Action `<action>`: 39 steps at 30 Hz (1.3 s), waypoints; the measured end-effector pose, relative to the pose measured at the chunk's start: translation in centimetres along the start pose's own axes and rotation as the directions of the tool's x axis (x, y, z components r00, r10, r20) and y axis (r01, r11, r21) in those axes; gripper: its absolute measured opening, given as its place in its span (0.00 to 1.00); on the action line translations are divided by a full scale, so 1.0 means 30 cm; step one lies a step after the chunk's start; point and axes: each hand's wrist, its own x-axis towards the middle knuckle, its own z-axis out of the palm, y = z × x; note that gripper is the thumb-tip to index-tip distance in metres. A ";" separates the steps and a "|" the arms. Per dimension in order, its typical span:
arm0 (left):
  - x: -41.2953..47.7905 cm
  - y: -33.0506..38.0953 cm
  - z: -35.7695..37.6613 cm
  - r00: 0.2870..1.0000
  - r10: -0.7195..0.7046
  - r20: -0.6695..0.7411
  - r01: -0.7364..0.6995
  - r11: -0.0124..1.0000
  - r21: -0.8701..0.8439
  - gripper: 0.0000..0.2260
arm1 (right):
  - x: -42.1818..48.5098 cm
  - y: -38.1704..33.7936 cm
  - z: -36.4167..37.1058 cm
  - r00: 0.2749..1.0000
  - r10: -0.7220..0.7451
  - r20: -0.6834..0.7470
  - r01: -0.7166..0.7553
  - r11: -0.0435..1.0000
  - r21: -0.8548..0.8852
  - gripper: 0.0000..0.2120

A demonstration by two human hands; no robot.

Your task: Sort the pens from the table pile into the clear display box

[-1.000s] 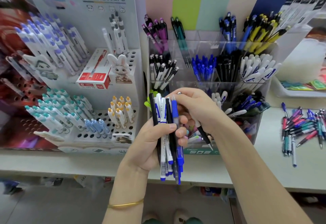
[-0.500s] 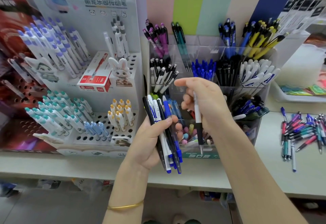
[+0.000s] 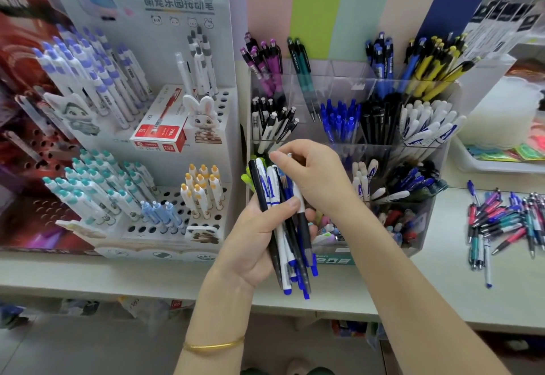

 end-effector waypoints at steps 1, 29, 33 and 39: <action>0.004 -0.002 -0.007 1.000 0.001 0.012 -0.001 1.000 -0.018 0.23 | 0.001 -0.003 -0.009 1.000 0.011 0.021 -0.011 1.000 -0.002 0.06; 0.041 -0.029 -0.009 0.994 -0.108 0.021 0.107 0.994 0.026 0.07 | 0.055 -0.048 -0.147 0.980 0.194 0.042 -0.199 0.949 0.246 0.12; 0.053 -0.047 0.037 0.999 -0.004 -0.032 0.010 0.981 0.193 0.11 | -0.003 -0.068 -0.080 0.970 0.104 0.218 -0.061 0.979 -0.194 0.19; 0.076 -0.061 0.084 0.998 0.052 -0.023 -0.044 0.967 0.251 0.06 | -0.003 -0.041 -0.084 0.983 0.086 0.163 -0.046 0.971 -0.234 0.18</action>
